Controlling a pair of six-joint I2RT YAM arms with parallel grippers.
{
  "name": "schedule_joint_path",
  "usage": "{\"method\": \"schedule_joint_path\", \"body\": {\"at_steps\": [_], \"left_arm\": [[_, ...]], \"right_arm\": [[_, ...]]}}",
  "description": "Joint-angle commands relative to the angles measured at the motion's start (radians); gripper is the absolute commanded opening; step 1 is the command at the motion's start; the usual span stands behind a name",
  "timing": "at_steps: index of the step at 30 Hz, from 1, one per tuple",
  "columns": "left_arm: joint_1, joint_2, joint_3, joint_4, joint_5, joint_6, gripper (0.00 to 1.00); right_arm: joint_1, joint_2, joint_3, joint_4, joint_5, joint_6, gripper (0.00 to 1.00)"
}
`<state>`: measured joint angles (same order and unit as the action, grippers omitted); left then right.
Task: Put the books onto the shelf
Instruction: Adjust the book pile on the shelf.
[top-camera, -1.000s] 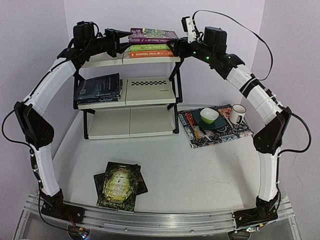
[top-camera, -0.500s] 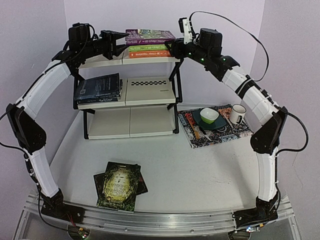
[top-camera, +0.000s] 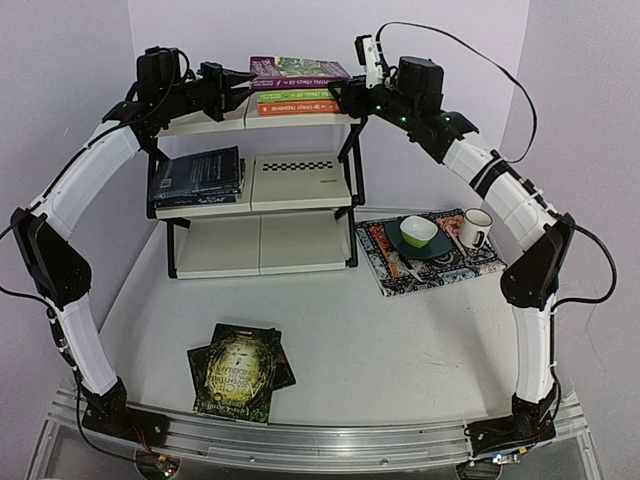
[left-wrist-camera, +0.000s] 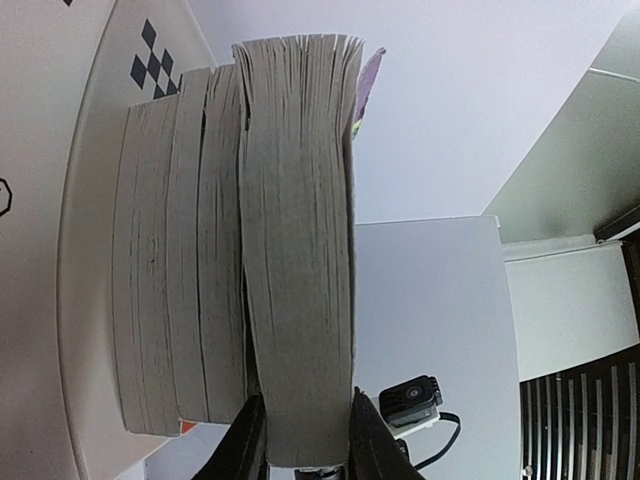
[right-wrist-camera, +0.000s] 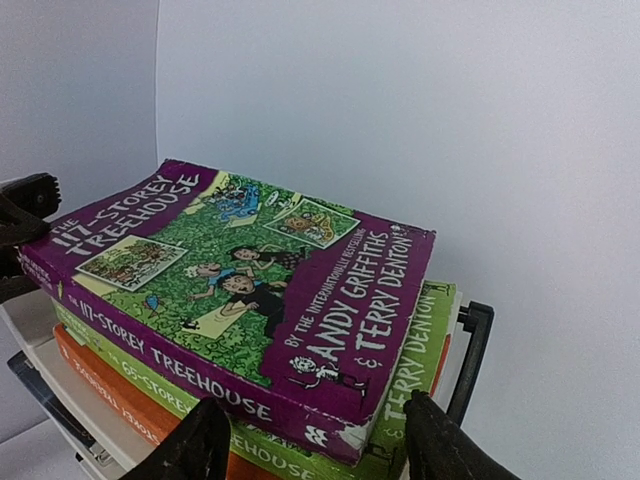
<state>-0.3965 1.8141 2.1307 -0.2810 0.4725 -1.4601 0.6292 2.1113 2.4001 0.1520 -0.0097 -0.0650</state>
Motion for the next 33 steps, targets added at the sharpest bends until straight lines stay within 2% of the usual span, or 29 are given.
{"method": "schedule_joint_path", "body": {"at_steps": [1,5,9,25,29,33], "left_arm": [[0.007,-0.062,-0.006,0.016,-0.072,0.064,0.29],[0.008,-0.052,0.002,0.009,-0.079,0.083,0.41],[0.008,-0.035,0.021,0.005,-0.068,0.098,0.43],[0.016,-0.107,-0.016,-0.072,-0.221,0.277,0.46],[0.016,-0.115,-0.008,-0.072,-0.232,0.306,0.37],[0.015,-0.135,-0.033,-0.072,-0.274,0.297,0.16]], "right_arm": [[0.006,-0.046,-0.001,0.084,0.010,-0.018,0.61],[0.007,-0.050,-0.008,0.085,0.010,-0.019,0.63],[0.010,-0.055,-0.015,0.086,0.010,-0.020,0.63],[0.010,-0.082,-0.051,0.093,0.010,-0.042,0.67],[0.010,-0.085,-0.057,0.096,0.008,-0.042,0.68],[0.010,-0.092,-0.067,0.102,0.006,-0.046,0.68]]}}
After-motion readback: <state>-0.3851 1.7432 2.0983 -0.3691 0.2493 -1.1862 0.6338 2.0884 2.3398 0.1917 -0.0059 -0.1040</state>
